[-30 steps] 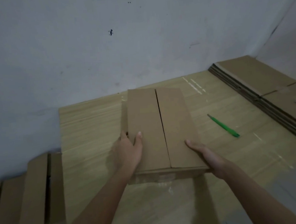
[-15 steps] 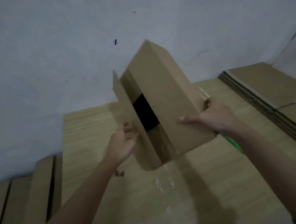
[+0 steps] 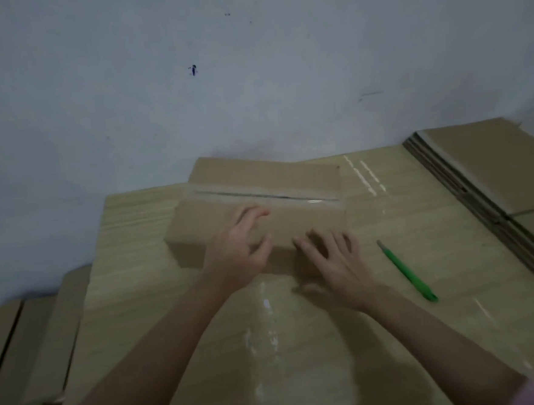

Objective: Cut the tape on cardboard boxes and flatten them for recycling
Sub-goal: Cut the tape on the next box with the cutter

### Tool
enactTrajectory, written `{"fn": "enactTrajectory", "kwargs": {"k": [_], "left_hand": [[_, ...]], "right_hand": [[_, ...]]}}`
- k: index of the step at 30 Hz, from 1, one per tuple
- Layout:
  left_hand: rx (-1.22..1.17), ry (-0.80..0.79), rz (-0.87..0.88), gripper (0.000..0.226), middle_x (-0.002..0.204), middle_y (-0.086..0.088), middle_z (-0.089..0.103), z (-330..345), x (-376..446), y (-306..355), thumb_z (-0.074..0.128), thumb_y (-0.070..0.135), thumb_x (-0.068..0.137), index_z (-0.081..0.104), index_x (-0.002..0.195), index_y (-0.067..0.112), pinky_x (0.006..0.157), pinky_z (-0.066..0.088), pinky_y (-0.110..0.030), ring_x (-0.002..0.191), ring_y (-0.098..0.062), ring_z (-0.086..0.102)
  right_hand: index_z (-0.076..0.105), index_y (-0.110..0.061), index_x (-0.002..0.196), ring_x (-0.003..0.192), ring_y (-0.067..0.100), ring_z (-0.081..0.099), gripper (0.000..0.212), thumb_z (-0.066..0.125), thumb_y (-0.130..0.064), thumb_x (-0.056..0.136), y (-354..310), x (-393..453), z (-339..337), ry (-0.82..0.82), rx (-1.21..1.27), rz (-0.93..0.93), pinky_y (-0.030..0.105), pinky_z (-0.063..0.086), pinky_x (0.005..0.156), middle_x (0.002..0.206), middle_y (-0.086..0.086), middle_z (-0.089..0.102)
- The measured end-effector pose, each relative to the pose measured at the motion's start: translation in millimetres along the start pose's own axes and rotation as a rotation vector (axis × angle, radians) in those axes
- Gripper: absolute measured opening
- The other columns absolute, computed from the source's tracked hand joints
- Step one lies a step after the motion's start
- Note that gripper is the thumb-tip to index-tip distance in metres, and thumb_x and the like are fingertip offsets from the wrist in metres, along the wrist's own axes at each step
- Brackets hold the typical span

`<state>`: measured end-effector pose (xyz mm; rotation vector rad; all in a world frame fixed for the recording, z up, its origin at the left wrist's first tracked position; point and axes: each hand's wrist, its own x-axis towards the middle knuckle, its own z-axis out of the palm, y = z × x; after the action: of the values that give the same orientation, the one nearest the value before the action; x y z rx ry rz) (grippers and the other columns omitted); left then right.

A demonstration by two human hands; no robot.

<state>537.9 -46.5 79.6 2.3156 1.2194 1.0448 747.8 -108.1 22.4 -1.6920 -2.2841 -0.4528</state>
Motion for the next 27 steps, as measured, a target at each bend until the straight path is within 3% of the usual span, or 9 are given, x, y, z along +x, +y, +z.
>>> {"fn": "enactTrajectory", "kwargs": {"k": [2, 5, 8, 9, 11, 15, 20, 23, 27], "left_hand": [[0.077, -0.120, -0.079, 0.056, 0.130, -0.006, 0.053, 21.0, 4.3, 3.3, 0.047, 0.042, 0.077, 0.058, 0.122, 0.009, 0.105, 0.037, -0.033, 0.124, -0.019, 0.046], [0.230, -0.283, -0.256, 0.074, 0.153, -0.007, 0.025, 49.2, 12.7, 10.0, 0.044, 0.056, 0.084, 0.035, 0.143, 0.013, 0.116, 0.015, -0.038, 0.143, -0.020, 0.018], [0.398, -0.364, -0.399, 0.085, 0.157, -0.006, 0.008, 74.1, 18.5, 16.7, 0.040, 0.067, 0.085, 0.017, 0.148, 0.016, 0.117, 0.001, -0.045, 0.144, -0.021, 0.011], [0.441, -0.355, -0.413, 0.086, 0.156, -0.007, 0.009, 79.6, 18.4, 18.7, 0.037, 0.070, 0.084, 0.016, 0.148, 0.017, 0.116, 0.001, -0.047, 0.143, -0.022, 0.011], [0.495, -0.340, -0.396, 0.089, 0.155, -0.008, 0.010, 84.7, 15.7, 21.6, 0.033, 0.077, 0.080, 0.017, 0.148, 0.021, 0.115, 0.003, -0.049, 0.142, -0.023, 0.011], [0.493, -0.357, -0.353, 0.104, 0.153, -0.006, 0.016, 76.9, 8.9, 18.5, 0.019, 0.087, 0.060, 0.024, 0.145, 0.028, 0.115, 0.009, -0.047, 0.140, -0.022, 0.016], [0.483, -0.412, -0.231, 0.121, 0.149, -0.003, 0.024, 58.1, -15.1, 10.0, 0.001, 0.099, 0.048, 0.032, 0.144, 0.031, 0.115, 0.008, -0.044, 0.139, -0.019, 0.023], [0.412, -0.484, -0.117, 0.114, 0.148, -0.002, 0.026, 37.9, -31.9, 7.5, 0.011, 0.099, 0.055, 0.033, 0.144, 0.031, 0.114, 0.005, -0.041, 0.139, -0.020, 0.022], [0.335, -0.633, -0.048, 0.099, 0.143, 0.005, 0.027, 10.7, -28.5, 9.0, 0.030, 0.089, 0.064, 0.032, 0.144, 0.031, 0.109, 0.010, -0.031, 0.133, -0.010, 0.019]], "right_hand": [[0.045, -0.016, 0.128, 0.107, 0.029, 0.044, 0.052, 0.036, -0.053, 0.092, 13.5, -17.4, 0.8, 0.051, 0.169, 0.168, 0.042, 0.028, 0.091, 0.122, 0.017, 0.049], [0.055, -0.004, 0.121, 0.106, 0.039, 0.048, 0.044, 0.038, -0.030, 0.090, 46.8, -47.4, 6.3, 0.135, 0.266, 0.623, 0.047, 0.040, 0.088, 0.119, 0.024, 0.053], [0.047, -0.005, 0.132, 0.116, 0.042, 0.042, 0.040, 0.040, -0.023, 0.096, 74.9, -74.4, 15.2, -0.232, 0.178, 0.905, 0.051, 0.037, 0.093, 0.132, 0.021, 0.044], [0.042, -0.008, 0.135, 0.120, 0.039, 0.039, 0.040, 0.041, -0.022, 0.097, 80.9, -81.9, 19.2, -0.354, 0.131, 0.920, 0.049, 0.036, 0.095, 0.134, 0.017, 0.040], [0.047, -0.010, 0.130, 0.118, 0.037, 0.039, 0.036, 0.046, -0.019, 0.095, 89.5, -92.1, 26.2, -0.405, 0.141, 0.935, 0.045, 0.037, 0.094, 0.129, 0.017, 0.042], [0.065, 0.000, 0.110, 0.095, 0.041, 0.056, 0.026, 0.058, -0.001, 0.084, 106.9, -85.9, 30.1, -0.245, 0.412, 0.989, 0.037, 0.043, 0.080, 0.101, 0.027, 0.058], [0.061, 0.006, 0.107, 0.093, 0.040, 0.054, 0.026, 0.054, 0.007, 0.082, 113.7, -36.7, -4.3, 0.149, 0.530, 0.949, 0.031, 0.034, 0.082, 0.100, 0.030, 0.056], [0.060, 0.003, 0.110, 0.097, 0.033, 0.053, 0.027, 0.052, 0.004, 0.084, 99.5, 6.1, -33.0, 0.260, 0.648, 0.842, 0.023, 0.034, 0.083, 0.107, 0.023, 0.056], [0.065, -0.002, 0.101, 0.086, 0.022, 0.056, 0.016, 0.056, -0.005, 0.088, 62.3, 53.2, -46.7, 0.126, 0.802, 0.574, 0.018, 0.034, 0.071, 0.095, 0.010, 0.063]]}}
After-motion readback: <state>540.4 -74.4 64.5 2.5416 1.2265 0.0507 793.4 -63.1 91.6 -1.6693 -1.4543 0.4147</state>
